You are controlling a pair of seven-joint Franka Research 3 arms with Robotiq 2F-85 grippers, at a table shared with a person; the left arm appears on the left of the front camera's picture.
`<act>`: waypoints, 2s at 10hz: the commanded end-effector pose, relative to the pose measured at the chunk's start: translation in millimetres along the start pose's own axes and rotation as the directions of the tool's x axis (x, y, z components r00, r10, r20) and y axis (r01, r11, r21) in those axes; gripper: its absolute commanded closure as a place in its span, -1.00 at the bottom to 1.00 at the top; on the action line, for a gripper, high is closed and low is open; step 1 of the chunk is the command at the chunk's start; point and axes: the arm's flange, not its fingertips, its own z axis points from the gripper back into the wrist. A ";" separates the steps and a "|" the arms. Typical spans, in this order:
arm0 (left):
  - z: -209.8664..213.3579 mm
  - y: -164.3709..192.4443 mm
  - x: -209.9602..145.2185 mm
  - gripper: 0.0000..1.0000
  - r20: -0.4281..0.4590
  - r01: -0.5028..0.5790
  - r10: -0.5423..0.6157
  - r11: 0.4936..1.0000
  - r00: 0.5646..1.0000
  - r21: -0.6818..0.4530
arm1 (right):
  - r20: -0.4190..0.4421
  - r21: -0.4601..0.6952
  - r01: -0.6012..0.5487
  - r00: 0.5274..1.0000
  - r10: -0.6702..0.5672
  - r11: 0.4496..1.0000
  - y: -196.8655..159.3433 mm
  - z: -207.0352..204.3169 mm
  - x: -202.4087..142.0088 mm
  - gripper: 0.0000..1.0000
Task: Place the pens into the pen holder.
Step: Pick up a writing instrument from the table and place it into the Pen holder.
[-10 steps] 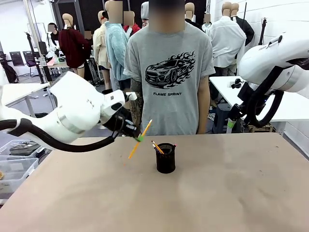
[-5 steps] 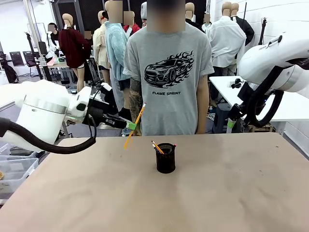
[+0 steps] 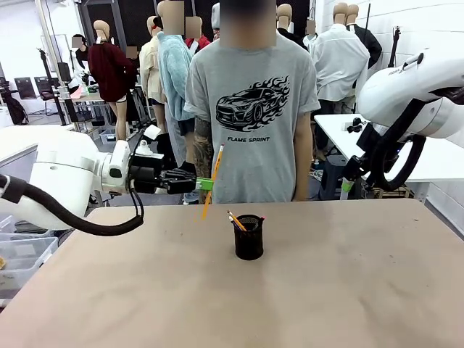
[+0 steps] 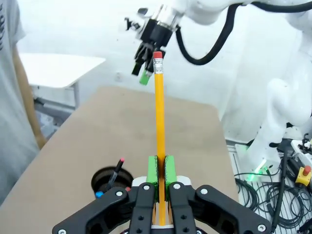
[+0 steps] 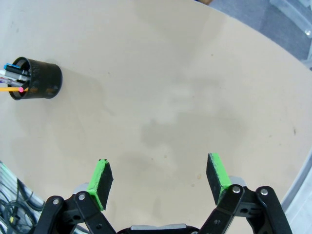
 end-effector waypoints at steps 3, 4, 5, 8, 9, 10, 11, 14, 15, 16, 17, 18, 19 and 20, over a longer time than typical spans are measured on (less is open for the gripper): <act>-39.7 44.8 0.7 1.00 0.135 0.060 -0.055 0.998 0.989 -0.027 | 0.004 -0.006 -0.012 1.000 0.012 1.000 -1.5 -1.0 -0.8 -0.92; -51.7 54.8 1.0 1.00 0.153 0.053 -0.048 0.998 0.987 -0.034 | 0.004 -0.006 -0.012 1.000 0.012 1.000 -1.5 -1.0 -0.8 -0.92; -63.8 64.0 0.1 1.00 0.153 0.052 -0.043 0.997 0.987 -0.054 | 0.004 -0.006 -0.012 1.000 0.012 1.000 -1.5 -1.0 -0.8 -0.92; -95.9 95.0 -7.3 1.00 0.101 0.064 -0.059 0.997 0.993 -0.049 | 0.004 -0.006 -0.012 1.000 0.012 1.000 -1.5 -1.0 -0.8 -0.92; -101.0 106.1 -10.5 1.00 0.097 0.053 -0.049 0.998 0.994 -0.041 | 0.004 -0.006 -0.012 1.000 0.012 1.000 -1.5 -1.0 -0.8 -0.92; -104.2 113.3 -11.5 1.00 0.095 0.025 -0.022 0.999 0.995 -0.031 | 0.004 -0.006 -0.012 1.000 0.012 1.000 -1.5 -1.0 -0.8 -0.92; -104.2 105.4 -9.5 1.00 -0.090 -0.047 0.052 0.997 0.995 0.061 | 0.004 -0.006 -0.012 1.000 0.012 1.000 -1.5 -1.0 -0.8 -0.92; -101.4 108.1 -19.8 1.00 0.043 0.002 -0.003 1.000 0.999 0.006 | 0.004 -0.006 -0.012 1.000 0.012 1.000 -1.5 -1.0 -0.8 -0.92; -101.4 115.9 -27.7 1.00 0.050 0.012 -0.011 1.000 0.999 -0.019 | 0.004 -0.006 -0.012 1.000 0.012 1.000 -1.5 -1.0 -0.8 -0.92; -103.7 122.8 -32.6 1.00 0.063 0.011 -0.010 1.000 0.998 -0.022 | 0.004 -0.006 -0.012 1.000 0.012 1.000 -1.5 -1.0 -0.8 -0.92; -105.7 123.7 -35.1 1.00 0.069 0.020 -0.017 0.999 0.997 -0.045 | 0.004 -0.006 -0.012 1.000 0.012 1.000 -1.5 -1.0 -0.8 -0.92; -107.1 125.5 -37.3 1.00 0.069 0.037 -0.033 0.997 0.997 -0.064 | 0.004 -0.006 -0.012 1.000 0.012 1.000 -1.5 -1.0 -0.8 -0.92; -109.0 130.0 -41.0 1.00 0.073 0.032 -0.026 0.996 0.997 -0.088 | 0.004 -0.006 -0.012 1.000 0.012 1.000 -1.5 -1.0 -0.8 -0.92; -111.8 133.2 -45.1 1.00 0.071 0.014 -0.006 0.993 0.997 -0.121 | 0.004 -0.006 -0.012 1.000 0.012 1.000 -1.5 -1.0 -0.8 -0.92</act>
